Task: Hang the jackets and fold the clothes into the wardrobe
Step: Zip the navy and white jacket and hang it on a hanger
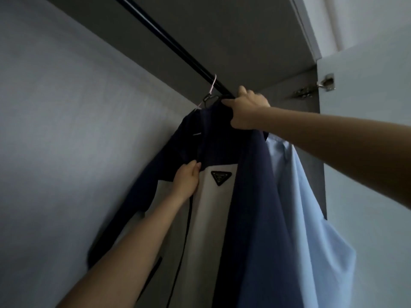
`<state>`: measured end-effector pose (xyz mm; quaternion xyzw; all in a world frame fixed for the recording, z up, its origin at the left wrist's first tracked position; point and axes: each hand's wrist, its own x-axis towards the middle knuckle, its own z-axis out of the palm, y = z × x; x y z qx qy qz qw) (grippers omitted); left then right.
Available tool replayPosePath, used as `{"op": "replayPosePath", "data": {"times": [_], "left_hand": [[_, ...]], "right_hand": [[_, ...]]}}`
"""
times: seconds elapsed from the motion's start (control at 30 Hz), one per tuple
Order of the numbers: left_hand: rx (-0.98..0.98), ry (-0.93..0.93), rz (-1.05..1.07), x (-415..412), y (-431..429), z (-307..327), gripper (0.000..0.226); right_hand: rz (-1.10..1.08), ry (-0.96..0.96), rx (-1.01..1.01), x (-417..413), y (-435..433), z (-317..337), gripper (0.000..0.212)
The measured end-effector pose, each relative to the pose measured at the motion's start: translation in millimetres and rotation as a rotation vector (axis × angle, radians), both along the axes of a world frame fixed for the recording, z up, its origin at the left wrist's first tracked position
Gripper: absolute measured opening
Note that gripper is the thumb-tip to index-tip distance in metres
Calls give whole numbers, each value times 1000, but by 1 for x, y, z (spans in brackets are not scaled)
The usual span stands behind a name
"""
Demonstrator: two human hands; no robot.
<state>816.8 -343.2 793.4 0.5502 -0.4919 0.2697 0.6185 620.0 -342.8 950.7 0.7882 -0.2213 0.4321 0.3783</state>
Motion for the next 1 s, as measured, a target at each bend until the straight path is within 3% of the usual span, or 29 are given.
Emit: {"op": "replayPosePath", "data": {"times": [0.17,0.23,0.3,0.37,0.43,0.47,0.57,0.63,0.7,0.8,0.9,1.0], "left_hand": [[107,-57,154,-1,1,4,24],[56,-155,170,-13,4,-14,58],[78,-363,227,-19,7,-42,72],[333,-531,359,-16,6,-82,74],[618,-553,317,-15,1,-134,77],[728,-540,253,-16,1,-163,79],[1098,-459,176,-28,18,-248,68],[1279,-336,124,-43,39,-282,67],[1326,-170,115,-59,67,-311,76],[1441,6,149,-94,117,-346,94],[1586,224,96,-162,178,-383,86],[1655,240,188,-208,218,-422,96]], "right_hand": [[296,-9,215,-22,-10,-25,79],[335,-24,240,-32,-10,-48,84],[174,31,-30,-40,-10,-87,81],[109,183,-308,-40,-15,-134,76],[116,368,-250,-43,-22,-189,70],[93,489,-118,-47,-24,-216,67],[-255,972,351,-72,-26,-297,70],[-300,1085,484,-87,-23,-337,70],[-194,1061,525,-93,-22,-378,65],[153,927,648,-98,-10,-441,67],[339,935,836,-114,16,-512,61],[473,930,1009,-120,47,-570,58]]}}
